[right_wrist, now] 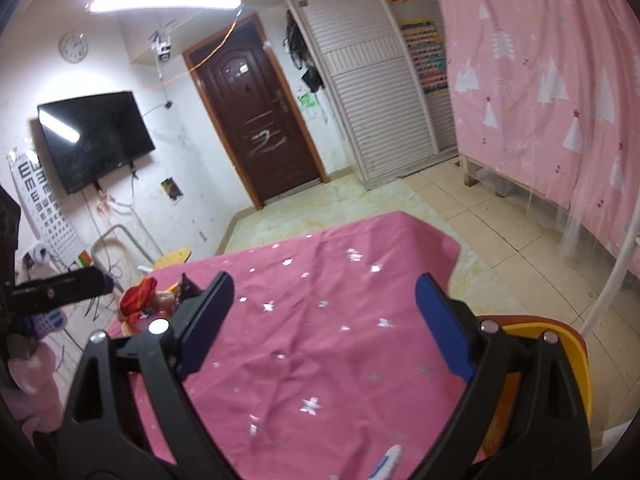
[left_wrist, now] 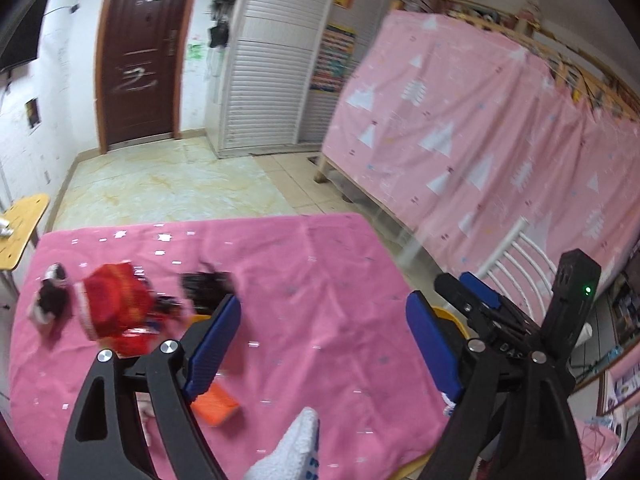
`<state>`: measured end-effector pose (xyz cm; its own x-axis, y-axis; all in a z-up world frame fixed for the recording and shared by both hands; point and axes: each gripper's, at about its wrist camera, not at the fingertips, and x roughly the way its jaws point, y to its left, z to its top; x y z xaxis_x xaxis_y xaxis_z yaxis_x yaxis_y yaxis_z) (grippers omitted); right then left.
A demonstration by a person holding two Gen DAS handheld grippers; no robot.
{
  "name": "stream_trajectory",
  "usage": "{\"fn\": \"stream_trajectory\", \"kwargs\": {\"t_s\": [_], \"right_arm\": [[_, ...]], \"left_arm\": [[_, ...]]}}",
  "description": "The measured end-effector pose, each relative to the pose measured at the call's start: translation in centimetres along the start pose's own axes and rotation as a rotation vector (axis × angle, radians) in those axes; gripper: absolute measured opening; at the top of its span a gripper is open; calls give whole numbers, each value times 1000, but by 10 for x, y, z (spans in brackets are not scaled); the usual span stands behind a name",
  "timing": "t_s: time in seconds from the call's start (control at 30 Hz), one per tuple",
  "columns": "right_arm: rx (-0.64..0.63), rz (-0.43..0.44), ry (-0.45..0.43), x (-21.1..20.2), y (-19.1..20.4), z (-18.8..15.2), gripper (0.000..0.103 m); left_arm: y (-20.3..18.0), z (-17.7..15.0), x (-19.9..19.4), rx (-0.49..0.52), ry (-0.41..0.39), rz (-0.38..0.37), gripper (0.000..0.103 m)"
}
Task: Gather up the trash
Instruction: 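Move both tools back over the table toward the remaining items, then grasp the pink-and-black sock with the left tool while the right grasps the black plastic bag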
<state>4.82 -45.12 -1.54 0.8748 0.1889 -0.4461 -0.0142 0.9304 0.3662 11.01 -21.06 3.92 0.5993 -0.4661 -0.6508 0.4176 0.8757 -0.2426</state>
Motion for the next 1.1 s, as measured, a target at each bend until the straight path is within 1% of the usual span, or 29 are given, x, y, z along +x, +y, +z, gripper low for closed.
{"fn": "stream_trajectory", "kwargs": {"t_s": [0.07,0.17,0.3,0.37,0.43,0.5,0.6,0.7,0.83,0.97,1.1], "right_arm": [[-23,8,11,8,13,2,89],[-68,26,35,20,35,3,90],[-114,49,73,40,61,3,92],[-125,55,90,49,69,1,92],[-136,66,113,60,82,-1,92],[-148,82,137,70,94,-3,92],[-179,99,165,84,112,-5,92],[-209,111,189,97,130,-6,92],[-228,120,220,113,144,-8,92],[-244,112,257,129,156,-12,92],[-273,82,300,147,167,-16,92]], "left_arm": [[19,2,-7,-26,-14,17,77],[47,6,-20,-53,-51,78,79],[90,9,-36,-97,-92,190,80],[115,12,-42,-123,-102,265,80],[140,13,-44,-151,-98,317,80],[169,13,-41,-187,-73,368,80],[203,10,-34,-240,-46,418,80],[234,5,-25,-295,-10,439,80],[256,0,-14,-323,26,436,80],[277,-6,2,-354,64,431,80],[297,-14,16,-388,87,418,80]]}}
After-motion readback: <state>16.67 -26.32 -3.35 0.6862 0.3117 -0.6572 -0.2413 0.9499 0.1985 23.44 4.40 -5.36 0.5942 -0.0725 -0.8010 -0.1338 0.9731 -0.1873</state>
